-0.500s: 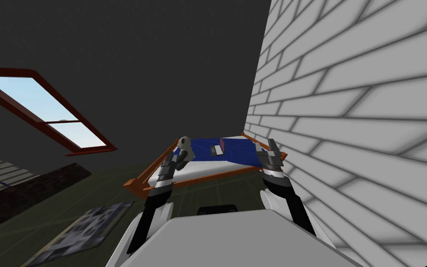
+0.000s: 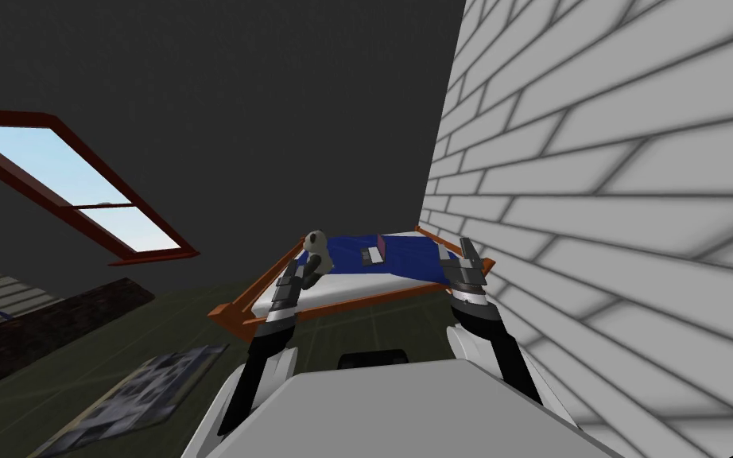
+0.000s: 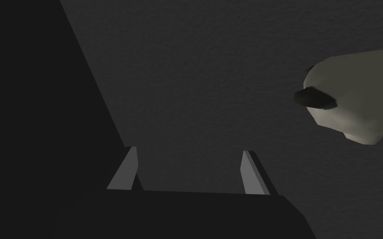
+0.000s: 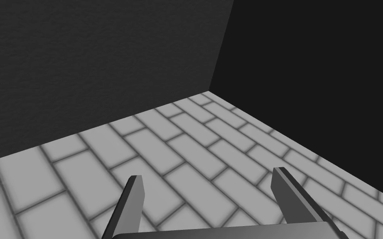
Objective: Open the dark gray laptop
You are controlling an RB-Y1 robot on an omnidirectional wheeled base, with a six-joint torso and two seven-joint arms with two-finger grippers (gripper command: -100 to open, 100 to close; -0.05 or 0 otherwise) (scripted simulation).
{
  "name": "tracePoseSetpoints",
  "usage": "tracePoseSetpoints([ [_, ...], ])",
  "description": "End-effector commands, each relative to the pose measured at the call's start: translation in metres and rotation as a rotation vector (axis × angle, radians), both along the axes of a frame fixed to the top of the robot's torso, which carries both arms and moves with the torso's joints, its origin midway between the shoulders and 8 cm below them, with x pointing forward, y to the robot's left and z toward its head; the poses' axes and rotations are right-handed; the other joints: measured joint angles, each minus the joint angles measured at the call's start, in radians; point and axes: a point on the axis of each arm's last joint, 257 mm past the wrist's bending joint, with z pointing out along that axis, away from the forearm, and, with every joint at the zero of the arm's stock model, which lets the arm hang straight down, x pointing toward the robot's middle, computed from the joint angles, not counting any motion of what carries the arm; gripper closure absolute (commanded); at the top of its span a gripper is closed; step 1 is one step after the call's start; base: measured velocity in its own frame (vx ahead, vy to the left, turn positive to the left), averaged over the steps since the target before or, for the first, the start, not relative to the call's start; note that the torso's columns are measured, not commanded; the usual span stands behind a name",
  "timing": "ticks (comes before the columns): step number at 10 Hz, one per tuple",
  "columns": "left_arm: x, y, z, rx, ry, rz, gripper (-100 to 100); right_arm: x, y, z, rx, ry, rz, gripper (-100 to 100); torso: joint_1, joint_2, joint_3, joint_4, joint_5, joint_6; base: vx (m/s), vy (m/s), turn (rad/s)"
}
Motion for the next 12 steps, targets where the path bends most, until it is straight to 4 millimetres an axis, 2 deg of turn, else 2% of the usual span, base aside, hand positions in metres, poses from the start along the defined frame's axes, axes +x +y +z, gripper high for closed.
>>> tracePoseSetpoints([
  [1,0.0,0.0,0.0,0.0,0.0,0.0,0,0.0,0.0,0.0,0.0,0.0,0.0,0,0.0,0.074,-0.147,0.074,0.0,0.0,0.0,0.0,0.0],
  [4,0.0,0.0,0.0,0.0,0.0,0.0,0,0.0,0.0,0.0,0.0,0.0,0.0,0,0.0,0.296,-0.59,0.295,0.0,0.0,0.0,0.0,0.0],
  [5,0.008,-0.003,-0.006,0.018,0.015,-0.022,-100,0.0,0.0,0.0,0.0,0.0,0.0,0,0.0,0.369,-0.738,0.369,0.0,0.0,0.007,-0.038,-0.009],
  [7,0.02,-0.005,-0.013,0.028,0.031,-0.043,-100,0.0,0.0,0.0,0.0,0.0,0.0,0,-0.002,0.412,-0.826,0.412,-0.001,0.0,-0.001,-0.06,-0.008],
  [11,0.052,-0.01,-0.029,0.031,0.065,-0.082,-100,0.0,0.0,0.0,0.0,0.001,0.0,0,-0.001,0.415,-0.832,0.416,0.0,0.0,0.005,-0.102,-0.012],
  [12,0.053,-0.009,-0.033,0.029,0.073,-0.081,-100,0.0,0.0,0.0,0.0,0.0,0.0,0,-0.001,0.416,-0.832,0.416,0.0,0.0,0.01,-0.07,-0.003],
])
